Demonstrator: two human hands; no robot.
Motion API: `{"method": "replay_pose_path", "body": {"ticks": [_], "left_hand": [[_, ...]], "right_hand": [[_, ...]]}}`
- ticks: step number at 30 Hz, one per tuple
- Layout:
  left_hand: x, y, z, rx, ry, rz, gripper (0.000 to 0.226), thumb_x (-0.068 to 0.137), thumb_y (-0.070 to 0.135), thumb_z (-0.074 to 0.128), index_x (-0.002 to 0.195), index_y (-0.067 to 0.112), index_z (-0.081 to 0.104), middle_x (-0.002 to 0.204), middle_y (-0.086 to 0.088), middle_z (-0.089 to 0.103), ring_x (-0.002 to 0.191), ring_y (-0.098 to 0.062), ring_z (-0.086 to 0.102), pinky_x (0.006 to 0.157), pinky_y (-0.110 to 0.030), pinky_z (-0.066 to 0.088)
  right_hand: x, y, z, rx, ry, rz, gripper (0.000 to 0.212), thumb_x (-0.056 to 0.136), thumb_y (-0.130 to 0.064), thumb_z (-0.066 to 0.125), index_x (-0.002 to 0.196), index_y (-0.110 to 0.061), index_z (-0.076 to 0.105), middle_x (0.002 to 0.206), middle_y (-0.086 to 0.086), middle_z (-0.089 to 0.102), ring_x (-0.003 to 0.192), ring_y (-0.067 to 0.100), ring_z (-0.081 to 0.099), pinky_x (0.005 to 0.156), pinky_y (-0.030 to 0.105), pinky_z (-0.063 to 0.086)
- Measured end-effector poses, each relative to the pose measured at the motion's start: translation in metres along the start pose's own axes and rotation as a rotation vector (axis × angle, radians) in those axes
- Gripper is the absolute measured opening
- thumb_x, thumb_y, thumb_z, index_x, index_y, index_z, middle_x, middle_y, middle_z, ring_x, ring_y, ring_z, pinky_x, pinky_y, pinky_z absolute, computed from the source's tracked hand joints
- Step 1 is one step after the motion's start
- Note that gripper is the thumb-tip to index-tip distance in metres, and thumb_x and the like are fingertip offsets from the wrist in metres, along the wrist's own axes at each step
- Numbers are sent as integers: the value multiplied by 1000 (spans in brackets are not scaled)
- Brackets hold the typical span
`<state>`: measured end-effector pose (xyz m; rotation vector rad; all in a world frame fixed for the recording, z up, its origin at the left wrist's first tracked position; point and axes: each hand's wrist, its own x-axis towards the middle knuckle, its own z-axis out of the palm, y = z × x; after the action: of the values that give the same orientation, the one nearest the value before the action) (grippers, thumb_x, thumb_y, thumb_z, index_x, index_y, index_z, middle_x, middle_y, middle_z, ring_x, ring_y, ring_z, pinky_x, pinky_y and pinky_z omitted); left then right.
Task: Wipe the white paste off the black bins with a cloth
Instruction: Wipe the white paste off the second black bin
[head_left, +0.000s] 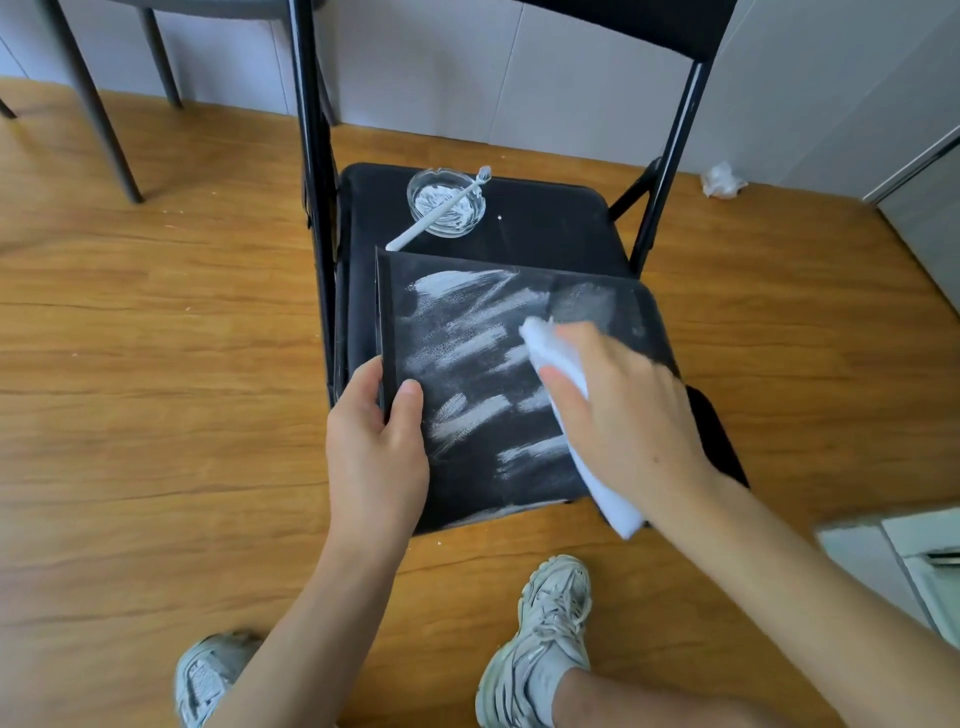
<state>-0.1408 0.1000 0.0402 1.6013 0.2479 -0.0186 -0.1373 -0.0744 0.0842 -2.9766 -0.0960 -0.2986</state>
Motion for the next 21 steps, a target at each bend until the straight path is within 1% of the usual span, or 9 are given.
{"method": "replay_pose_path", "body": {"ticks": [1,3,5,7,11,13,17,19,21], "left_hand": [[-1,0,-1,-6,-3,-7,19,101,13,46,109,12,63,82,-18,63,74,-19,54,67,-32,48],[-2,3,-1,-11,-9,-20,25,101,15,47,121,10,61,98,-1,71,87,-13,65,79,-26,53],[-1,5,0,-29,-3,-6,22,101,12,46,114,11,64,89,6,72,79,-6,64,72,-22,53],[0,7,-1,-25,10,-10,21,101,12,46,111,10,64,82,-1,69,73,-12,61,71,-30,52],[-1,2,-1,1,20,-24,27,102,13,46,123,4,60,86,-11,69,72,-6,60,74,-33,53],[-1,2,0,7,19,-25,33,102,15,46,130,2,56,88,-17,68,70,-5,59,75,-34,52],[2,8,0,12,5,2,21,102,10,44,110,8,64,84,-8,70,71,-15,62,69,-33,53],[3,5,0,4,3,-7,23,102,12,45,116,6,62,88,-8,71,78,-15,64,76,-36,55],[3,2,0,4,11,-34,34,102,18,46,130,1,54,103,-7,71,97,-16,67,93,-44,54]], "right_hand": [[-4,1,-2,9,-29,-20,31,97,-37,40,120,-19,52,90,0,62,72,27,61,55,29,36],[16,15,-1,-39,-29,5,31,98,-37,37,116,-17,53,72,-6,51,59,18,52,49,25,30],[45,28,0,-117,-5,113,29,100,-34,36,113,-13,52,64,-8,40,56,18,44,49,27,26],[50,25,-1,-98,9,172,27,100,-33,39,110,-12,53,69,-4,45,61,21,45,52,29,27],[-8,-3,-9,16,-103,-8,26,97,-36,43,111,-19,57,81,-3,58,67,23,55,57,29,34],[2,5,-9,-19,-91,-31,28,98,-36,41,113,-20,57,80,-3,56,67,23,52,58,30,32],[56,18,-4,-119,-39,146,28,99,-33,38,111,-14,54,77,0,50,69,25,50,58,31,33],[39,6,-5,-107,-66,104,26,99,-34,39,111,-15,54,80,-1,51,69,22,50,60,30,32],[4,-10,-9,-40,-122,-26,27,98,-35,40,115,-20,55,88,-2,59,70,21,51,60,29,32]]}}
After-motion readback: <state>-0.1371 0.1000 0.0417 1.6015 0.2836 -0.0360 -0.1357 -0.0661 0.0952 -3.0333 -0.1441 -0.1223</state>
